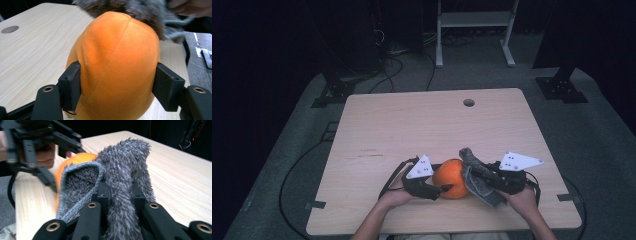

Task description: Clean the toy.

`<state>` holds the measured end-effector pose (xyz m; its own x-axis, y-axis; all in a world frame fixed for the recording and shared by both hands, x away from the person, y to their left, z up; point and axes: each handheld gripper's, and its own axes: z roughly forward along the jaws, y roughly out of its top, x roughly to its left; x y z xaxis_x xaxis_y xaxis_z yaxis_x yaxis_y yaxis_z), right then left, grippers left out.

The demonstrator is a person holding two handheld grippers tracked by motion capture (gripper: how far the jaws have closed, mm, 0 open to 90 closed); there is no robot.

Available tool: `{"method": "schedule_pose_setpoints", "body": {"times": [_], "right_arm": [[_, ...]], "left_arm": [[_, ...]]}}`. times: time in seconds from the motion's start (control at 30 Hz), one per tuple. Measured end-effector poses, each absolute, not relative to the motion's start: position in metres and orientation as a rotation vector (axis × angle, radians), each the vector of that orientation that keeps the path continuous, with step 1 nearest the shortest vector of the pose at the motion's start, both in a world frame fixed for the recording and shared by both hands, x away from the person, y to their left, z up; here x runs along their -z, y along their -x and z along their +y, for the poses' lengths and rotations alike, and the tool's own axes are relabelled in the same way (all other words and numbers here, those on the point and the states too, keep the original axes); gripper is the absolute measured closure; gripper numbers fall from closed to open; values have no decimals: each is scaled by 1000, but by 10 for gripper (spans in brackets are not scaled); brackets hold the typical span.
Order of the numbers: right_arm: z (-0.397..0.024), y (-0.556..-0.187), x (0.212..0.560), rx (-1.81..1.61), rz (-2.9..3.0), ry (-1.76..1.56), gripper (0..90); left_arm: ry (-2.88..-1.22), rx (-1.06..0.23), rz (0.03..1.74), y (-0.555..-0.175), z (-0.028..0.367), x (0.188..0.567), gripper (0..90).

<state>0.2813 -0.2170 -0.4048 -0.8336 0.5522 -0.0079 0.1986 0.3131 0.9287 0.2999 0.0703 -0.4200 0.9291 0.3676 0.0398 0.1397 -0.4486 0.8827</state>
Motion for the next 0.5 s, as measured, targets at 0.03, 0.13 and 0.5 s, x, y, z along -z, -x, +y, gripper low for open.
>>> {"method": "schedule_pose_setpoints", "body": {"times": [0.03, 0.13, 0.5], "right_arm": [[-213, -277, 401, -1550, 2263, -639, 750], [-192, -266, 391, -1547, 2280, -518, 749], [-218, -282, 407, -1508, 2271, -637, 749]], "left_arm": [[-2030, -289, 387, -299, 69, 419, 319], [-2042, -308, 375, -297, 66, 416, 319], [-2094, -266, 327, -307, 66, 438, 81]]}}
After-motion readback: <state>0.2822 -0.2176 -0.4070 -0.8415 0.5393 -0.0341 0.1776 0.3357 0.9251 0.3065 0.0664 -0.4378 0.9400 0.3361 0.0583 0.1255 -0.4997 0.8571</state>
